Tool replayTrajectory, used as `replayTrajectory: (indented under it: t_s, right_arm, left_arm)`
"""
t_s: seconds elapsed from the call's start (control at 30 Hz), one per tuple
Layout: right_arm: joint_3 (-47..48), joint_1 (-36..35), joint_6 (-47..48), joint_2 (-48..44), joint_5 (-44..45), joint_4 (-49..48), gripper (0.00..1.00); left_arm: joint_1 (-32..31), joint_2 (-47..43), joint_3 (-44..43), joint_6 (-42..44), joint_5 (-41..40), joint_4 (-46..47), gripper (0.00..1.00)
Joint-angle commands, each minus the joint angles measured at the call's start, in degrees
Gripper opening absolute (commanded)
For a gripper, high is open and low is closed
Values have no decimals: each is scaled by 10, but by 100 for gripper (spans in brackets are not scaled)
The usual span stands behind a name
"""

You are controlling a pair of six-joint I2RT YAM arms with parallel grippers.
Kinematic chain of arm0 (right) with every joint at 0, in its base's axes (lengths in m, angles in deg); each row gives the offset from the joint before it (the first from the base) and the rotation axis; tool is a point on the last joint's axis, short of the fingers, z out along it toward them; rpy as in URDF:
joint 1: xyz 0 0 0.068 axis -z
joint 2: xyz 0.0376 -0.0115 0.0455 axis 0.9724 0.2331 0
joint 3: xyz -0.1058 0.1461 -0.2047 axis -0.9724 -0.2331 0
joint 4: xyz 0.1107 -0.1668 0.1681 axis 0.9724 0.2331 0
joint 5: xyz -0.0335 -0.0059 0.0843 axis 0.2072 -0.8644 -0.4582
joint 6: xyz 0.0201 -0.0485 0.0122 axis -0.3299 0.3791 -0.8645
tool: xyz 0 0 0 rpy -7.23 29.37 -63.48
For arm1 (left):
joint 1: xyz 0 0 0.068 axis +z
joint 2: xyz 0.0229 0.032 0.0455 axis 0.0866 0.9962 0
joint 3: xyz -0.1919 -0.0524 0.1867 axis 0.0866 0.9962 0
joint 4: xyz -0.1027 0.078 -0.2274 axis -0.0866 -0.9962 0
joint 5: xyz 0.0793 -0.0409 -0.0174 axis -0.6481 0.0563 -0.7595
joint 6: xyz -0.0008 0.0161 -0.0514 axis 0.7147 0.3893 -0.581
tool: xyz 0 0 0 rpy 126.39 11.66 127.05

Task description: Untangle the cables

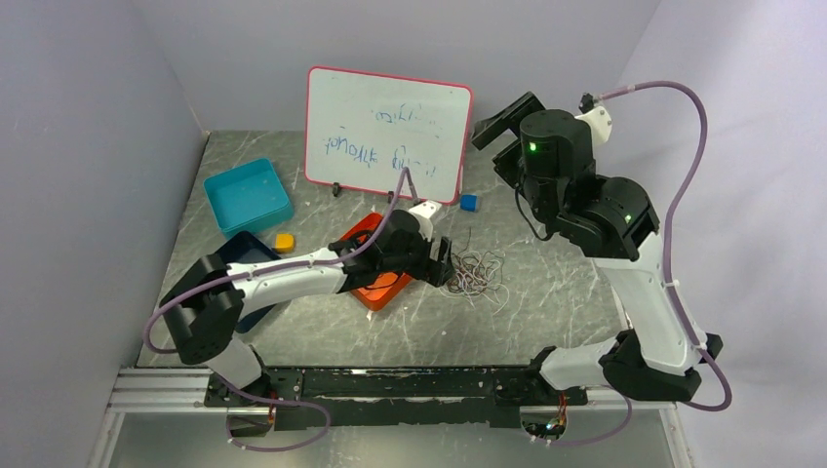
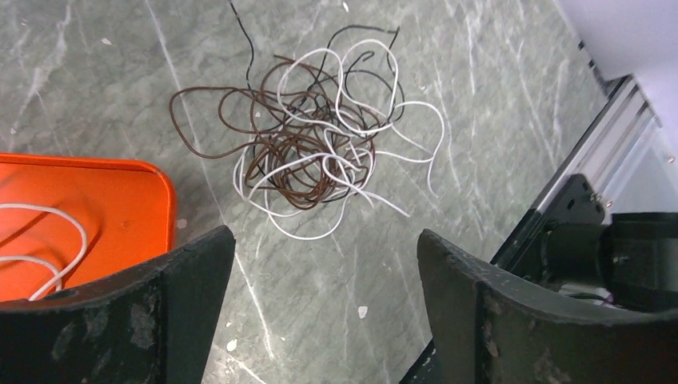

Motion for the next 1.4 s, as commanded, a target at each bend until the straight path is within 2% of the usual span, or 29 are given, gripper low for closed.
replayTrajectory:
  t_s: [0.0,0.23,0.4,0.47,0.57,0.7,0.83,1.13,1.37]
  right_arm:
    - [3,2,-15,11,13,10,100]
    - [-11,2,-25,-12,31,2,100]
    - [-50,2,3,-37,7,-72,100]
    - [-36,2,-9,-16,-5,-53,100]
    - [-13,2,-21,5,21,-5,100]
    - [-76,2,-5,-17,43,-37,100]
    - [-123,2,-9,-33,84,-23,100]
    - [-270,3,48,-137,83,-156,100]
    - [-293,3,52,-171,102,-178,100]
  left_arm:
    - [-6,24,-22,39,31,24,86]
    - [-6,46,-41,113,21,7,74]
    - [-5,55,-45,129,32,16,71]
    - [-5,60,-46,132,35,22,70]
    - [-5,72,-56,140,38,20,70]
    - [4,94,-71,153,49,31,69]
    - [26,120,-102,161,81,45,69]
    - [45,207,-171,191,139,67,67]
    - [49,264,-209,199,174,74,65]
